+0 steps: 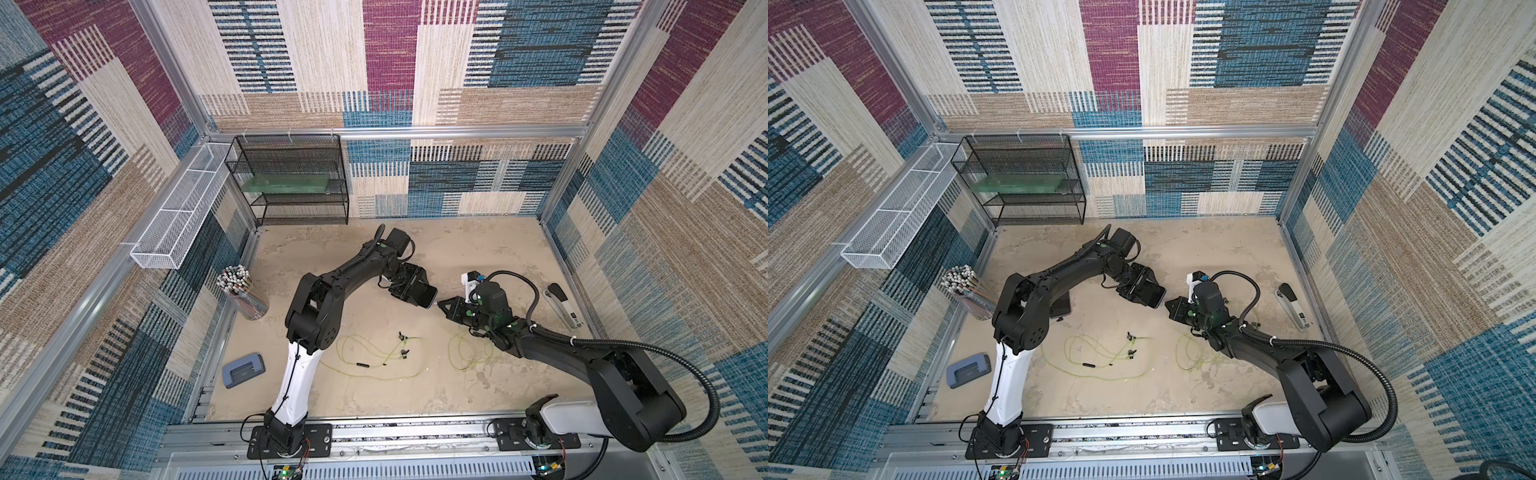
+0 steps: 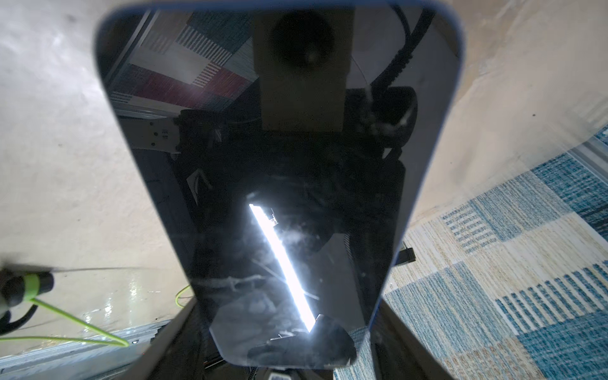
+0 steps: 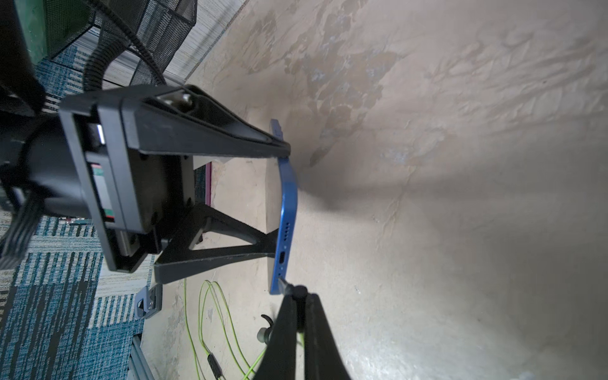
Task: Plug wired earphones into phones
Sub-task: Insert the wired earphone into the phone.
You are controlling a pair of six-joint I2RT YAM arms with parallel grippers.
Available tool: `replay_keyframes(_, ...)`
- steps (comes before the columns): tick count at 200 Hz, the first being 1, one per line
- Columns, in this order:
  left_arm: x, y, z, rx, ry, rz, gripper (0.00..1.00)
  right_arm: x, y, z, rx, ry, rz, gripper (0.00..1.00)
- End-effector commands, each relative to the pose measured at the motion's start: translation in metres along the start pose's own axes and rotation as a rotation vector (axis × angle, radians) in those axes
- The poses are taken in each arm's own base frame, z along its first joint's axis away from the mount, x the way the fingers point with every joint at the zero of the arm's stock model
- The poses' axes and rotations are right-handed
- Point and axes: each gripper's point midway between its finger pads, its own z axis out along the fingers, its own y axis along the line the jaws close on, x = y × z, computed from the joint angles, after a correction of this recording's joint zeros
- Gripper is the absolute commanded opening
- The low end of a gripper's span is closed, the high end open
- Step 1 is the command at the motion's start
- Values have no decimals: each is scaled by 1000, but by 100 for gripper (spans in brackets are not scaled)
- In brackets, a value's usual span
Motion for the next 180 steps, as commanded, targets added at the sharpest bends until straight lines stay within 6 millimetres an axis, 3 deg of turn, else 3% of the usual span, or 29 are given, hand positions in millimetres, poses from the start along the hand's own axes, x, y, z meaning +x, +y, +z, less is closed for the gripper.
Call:
replay_keyframes(1, 7, -10, -5, 40, 26, 6, 19, -9, 0, 0, 6, -37, 7, 0)
replay_keyframes(180, 11, -6, 0, 38, 36, 14, 15, -20, 8, 5, -24, -66, -7, 0)
